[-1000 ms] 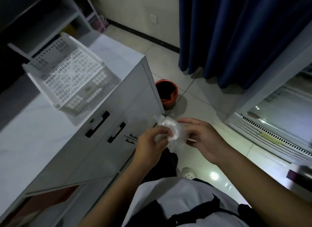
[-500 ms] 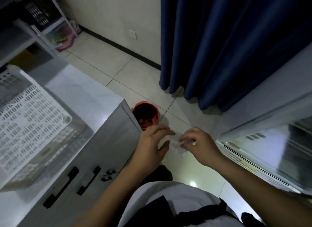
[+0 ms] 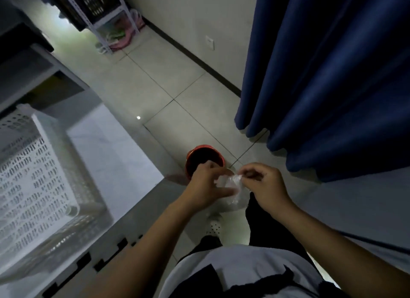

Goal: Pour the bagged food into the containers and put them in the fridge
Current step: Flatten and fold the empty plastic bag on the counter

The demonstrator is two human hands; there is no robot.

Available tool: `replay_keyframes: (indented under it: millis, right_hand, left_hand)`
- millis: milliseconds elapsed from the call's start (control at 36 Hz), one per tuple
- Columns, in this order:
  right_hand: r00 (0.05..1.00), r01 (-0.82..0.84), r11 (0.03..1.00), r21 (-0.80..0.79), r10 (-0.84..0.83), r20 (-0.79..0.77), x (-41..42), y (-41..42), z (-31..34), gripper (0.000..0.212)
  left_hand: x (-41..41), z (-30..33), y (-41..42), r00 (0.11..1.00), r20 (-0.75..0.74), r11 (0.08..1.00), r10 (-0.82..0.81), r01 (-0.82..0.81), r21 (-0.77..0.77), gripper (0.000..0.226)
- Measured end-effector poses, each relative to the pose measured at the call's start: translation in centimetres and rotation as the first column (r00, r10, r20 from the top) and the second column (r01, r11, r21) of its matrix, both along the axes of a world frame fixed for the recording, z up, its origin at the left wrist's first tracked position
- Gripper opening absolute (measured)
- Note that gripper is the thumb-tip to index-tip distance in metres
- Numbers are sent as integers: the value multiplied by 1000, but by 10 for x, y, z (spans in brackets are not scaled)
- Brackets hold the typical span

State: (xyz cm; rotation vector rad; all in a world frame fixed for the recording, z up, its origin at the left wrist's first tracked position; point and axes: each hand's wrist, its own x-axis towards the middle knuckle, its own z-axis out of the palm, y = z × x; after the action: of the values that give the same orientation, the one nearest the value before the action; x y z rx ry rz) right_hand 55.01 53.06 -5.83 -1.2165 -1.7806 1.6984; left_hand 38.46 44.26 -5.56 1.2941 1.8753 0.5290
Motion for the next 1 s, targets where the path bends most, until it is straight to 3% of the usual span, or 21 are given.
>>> replay_keyframes:
  millis: [56, 83, 194, 278, 333, 472, 583, 639, 722, 889, 1000]
  right_hand:
    - [1000, 5, 993, -119, -7, -14, -10, 20, -8, 33]
    - [1000, -2, 986, -166, -1, -18, -14, 29, -10, 31]
    - [995, -101, 941, -323, 104, -8, -21, 80, -22, 25]
    - [976, -209, 900, -382, 219, -17, -29, 128, -30, 26]
    - [954, -285, 862, -418, 298, -36, -36, 155, -36, 26]
    - [887, -427, 749, -506, 455, -76, -56, 195, -58, 26]
    - [865, -398, 797, -455, 492, 104, -75, 206, -97, 18]
    - [779, -454, 821, -346, 554, 295, -81, 209, -125, 20]
    - [598, -547, 781, -300, 616, 513, -80, 211, -170, 36]
    - [301, -716, 640, -279, 643, 704, -77, 203, -259, 55]
    - [212, -753, 596, -279, 621, 755, -83, 195, -323, 60]
  left_hand:
    - [0, -4, 14, 988, -148, 999, 48, -49, -5, 41]
    - [0, -4, 20, 985, -155, 997, 80, -81, 0, 40]
    - [12, -3, 45, 971, -43, 972, 236, -236, 15, 36]
    - [28, -3, 62, 952, -19, 951, 305, -303, 58, 35]
    - [35, -6, 75, 956, 6, 951, 295, -294, 95, 22]
    - [36, -36, 97, 940, 21, 937, 340, -340, 76, 16]
    - [30, -81, 101, 859, -36, 860, 511, -511, -1, 20]
    - [24, -111, 101, 826, -93, 825, 556, -562, -61, 26]
    - [13, -160, 98, 818, -136, 792, 559, -575, -206, 38]
    - [-14, -272, 93, 824, -128, 738, 552, -555, -385, 49]
    - [-30, -349, 93, 804, -105, 685, 586, -560, -466, 50]
